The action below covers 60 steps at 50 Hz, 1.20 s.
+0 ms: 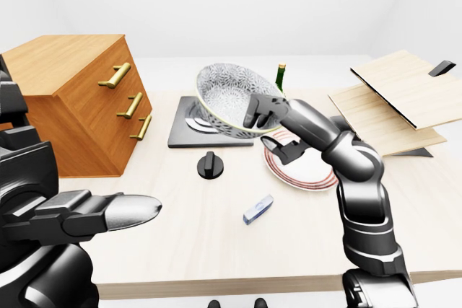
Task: Pick up the akita bowl and put it on the plate.
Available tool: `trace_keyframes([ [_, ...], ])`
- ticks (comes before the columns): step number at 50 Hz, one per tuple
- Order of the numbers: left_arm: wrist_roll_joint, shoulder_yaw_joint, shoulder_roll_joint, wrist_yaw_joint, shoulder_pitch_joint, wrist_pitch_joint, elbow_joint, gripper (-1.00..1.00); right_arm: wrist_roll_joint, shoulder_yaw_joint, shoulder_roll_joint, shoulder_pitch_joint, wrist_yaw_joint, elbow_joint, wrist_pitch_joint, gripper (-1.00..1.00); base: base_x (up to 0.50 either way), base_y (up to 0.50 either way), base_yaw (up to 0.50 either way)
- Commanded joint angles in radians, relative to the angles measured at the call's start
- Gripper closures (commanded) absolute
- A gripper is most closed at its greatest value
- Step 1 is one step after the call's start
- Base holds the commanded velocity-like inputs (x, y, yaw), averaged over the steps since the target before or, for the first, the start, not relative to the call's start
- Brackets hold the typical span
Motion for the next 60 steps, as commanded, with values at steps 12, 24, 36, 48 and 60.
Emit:
trace_keyframes([
  [12, -0.032, -0.005, 0.032, 0.032, 0.011, 0.000, 0.000, -1.00, 0.058, -0.201, -0.135, 0.284, 0.000, -0.040, 0.000, 1.00, 0.00, 0.00, 0.00],
  [24, -0.019, -0.004, 0.010, 0.013, 0.013, 0.000, 0.000, -1.00, 0.038, -0.277, -0.199, 0.301, 0.000, 0.087, 0.000, 1.00, 0.00, 0.00, 0.00],
  [36, -0.043, -0.010, 0.034, 0.040, 0.023, 0.000, 0.000, -1.00, -0.080, -0.265, -0.308, 0.161, 0.000, 0.405, 0.000, 1.00, 0.00, 0.00, 0.00],
  [48, -0.038, -0.013, 0.028, 0.036, 0.015, 0.000, 0.000, -1.00, -0.106, -0.235, -0.344, 0.068, 0.000, 0.497, 0.000, 1.00, 0.00, 0.00, 0.00],
  [60, -0.054, -0.007, 0.042, 0.048, 0.020, 0.000, 0.000, -1.00, -0.100, -0.207, -0.288, 0.092, 0.000, 0.436, 0.000, 1.00, 0.00, 0.00, 0.00],
])
